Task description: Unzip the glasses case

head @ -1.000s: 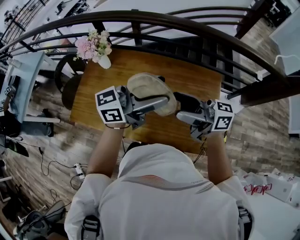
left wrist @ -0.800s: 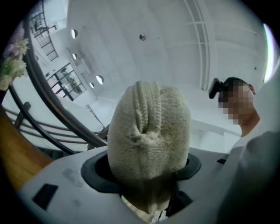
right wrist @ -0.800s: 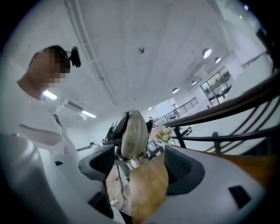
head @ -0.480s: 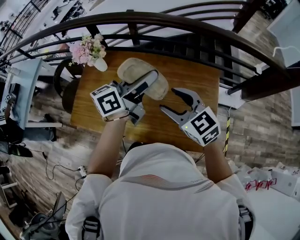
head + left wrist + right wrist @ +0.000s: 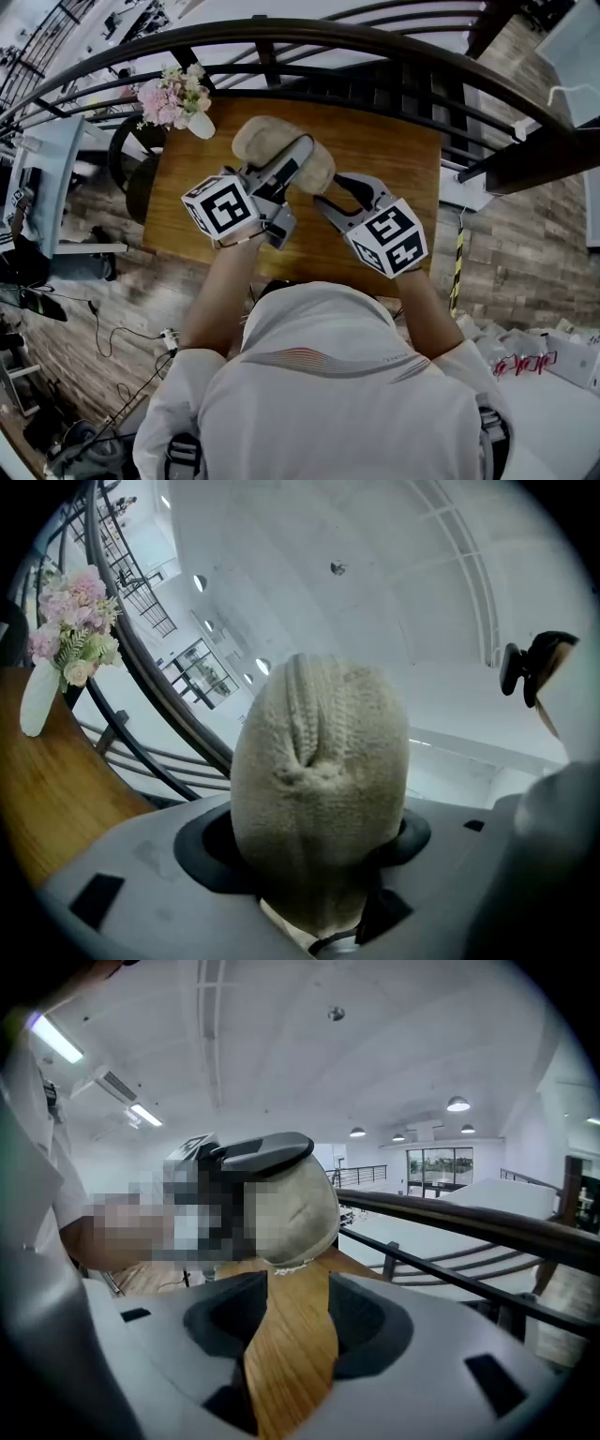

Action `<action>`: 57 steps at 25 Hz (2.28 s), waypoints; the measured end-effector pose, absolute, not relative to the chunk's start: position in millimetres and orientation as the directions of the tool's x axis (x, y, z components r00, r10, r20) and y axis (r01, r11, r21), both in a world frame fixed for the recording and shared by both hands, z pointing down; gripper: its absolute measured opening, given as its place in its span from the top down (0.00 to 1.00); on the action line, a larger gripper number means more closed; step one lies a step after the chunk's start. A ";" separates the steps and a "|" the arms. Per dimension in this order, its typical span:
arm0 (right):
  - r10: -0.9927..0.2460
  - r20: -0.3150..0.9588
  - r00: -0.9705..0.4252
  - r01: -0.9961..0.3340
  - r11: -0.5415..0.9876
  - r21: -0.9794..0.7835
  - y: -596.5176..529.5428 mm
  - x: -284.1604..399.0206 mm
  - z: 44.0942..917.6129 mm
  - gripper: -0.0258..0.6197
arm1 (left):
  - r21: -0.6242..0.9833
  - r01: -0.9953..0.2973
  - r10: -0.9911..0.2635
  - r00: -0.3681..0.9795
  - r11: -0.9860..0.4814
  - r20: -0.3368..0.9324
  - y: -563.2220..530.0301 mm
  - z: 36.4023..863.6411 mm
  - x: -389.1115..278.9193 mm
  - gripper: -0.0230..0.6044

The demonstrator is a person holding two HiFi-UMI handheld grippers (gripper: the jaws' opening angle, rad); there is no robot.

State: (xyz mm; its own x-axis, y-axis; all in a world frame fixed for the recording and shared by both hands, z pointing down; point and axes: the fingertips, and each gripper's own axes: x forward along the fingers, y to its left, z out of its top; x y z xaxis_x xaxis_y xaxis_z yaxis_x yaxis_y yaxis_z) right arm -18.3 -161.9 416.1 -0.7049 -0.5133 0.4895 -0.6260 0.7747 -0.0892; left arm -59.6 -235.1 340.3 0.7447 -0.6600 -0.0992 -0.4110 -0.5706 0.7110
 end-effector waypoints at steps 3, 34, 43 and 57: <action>-0.485 0.484 -0.728 -0.609 0.782 -0.132 -162.6 -20.4 421.9 0.57 | 0.698 -0.428 -0.661 0.746 -0.573 -0.085 -231.9 345.1 -57.3 0.47; -0.642 0.592 -0.487 -0.565 0.749 0.347 -173.2 -8.1 451.8 0.88 | 0.585 -0.544 -0.664 0.748 -0.601 0.013 -217.6 363.0 -47.8 0.49; -0.674 0.580 -0.457 -0.469 0.737 0.487 -177.2 0.5 449.1 0.87 | 0.565 -0.492 -0.550 0.831 -0.663 0.079 -201.3 378.4 -40.0 0.50; -0.714 0.505 -0.484 -0.286 0.675 0.680 -175.6 -2.4 442.9 0.87 | 0.424 -0.454 -0.312 0.878 -0.784 0.363 -169.1 416.0 -12.7 0.50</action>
